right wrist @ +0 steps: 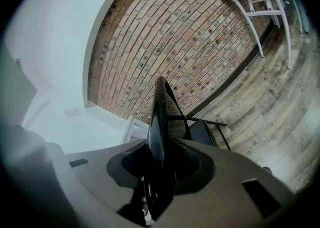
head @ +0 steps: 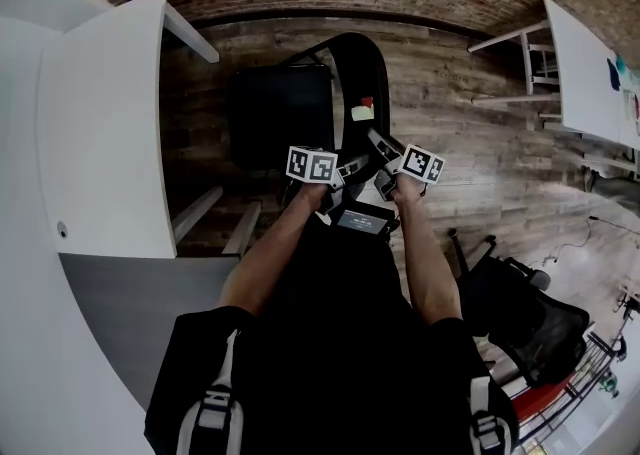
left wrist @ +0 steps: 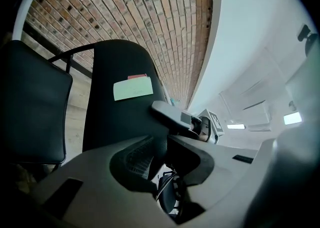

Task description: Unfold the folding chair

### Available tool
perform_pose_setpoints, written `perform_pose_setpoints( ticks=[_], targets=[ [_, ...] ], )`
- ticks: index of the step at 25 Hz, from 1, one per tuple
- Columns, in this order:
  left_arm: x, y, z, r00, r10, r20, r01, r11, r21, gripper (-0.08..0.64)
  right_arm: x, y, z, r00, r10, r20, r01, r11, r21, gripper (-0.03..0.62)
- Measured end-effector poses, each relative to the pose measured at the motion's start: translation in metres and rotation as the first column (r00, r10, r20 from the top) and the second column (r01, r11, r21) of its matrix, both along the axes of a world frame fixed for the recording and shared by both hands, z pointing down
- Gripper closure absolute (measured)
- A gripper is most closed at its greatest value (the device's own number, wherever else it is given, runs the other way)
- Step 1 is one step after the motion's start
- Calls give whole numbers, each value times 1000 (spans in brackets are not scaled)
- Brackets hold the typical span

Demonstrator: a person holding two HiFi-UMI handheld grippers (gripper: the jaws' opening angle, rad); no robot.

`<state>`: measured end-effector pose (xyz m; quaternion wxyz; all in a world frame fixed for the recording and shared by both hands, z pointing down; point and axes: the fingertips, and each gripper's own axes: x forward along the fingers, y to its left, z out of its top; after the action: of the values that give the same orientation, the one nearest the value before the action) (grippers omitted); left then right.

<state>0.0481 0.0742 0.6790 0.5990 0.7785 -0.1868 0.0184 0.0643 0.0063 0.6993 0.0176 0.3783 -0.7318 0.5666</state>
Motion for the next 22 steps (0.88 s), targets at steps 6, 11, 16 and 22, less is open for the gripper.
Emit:
perform_pose_setpoints(
  ticks=[6, 11, 16, 22],
  targets=[
    [-8, 1, 1, 1000, -11, -11, 11, 1000, -4, 466, 2, 2, 0, 1000, 18, -13, -18, 1000, 0, 471],
    [-12, -3, 0, 1000, -20, -22, 20, 1000, -6, 466, 4, -3, 1, 1000, 26, -10, -26, 1000, -3, 468],
    [-11, 2, -4, 998, -48, -29, 48, 999, 1, 466, 3, 3, 3, 1000, 13, 18, -13, 1000, -7, 468],
    [-17, 1, -15, 994, -110, -13, 111, 993, 35, 466, 4, 6, -1, 999, -31, 24, 31, 1000, 3, 468]
  ],
)
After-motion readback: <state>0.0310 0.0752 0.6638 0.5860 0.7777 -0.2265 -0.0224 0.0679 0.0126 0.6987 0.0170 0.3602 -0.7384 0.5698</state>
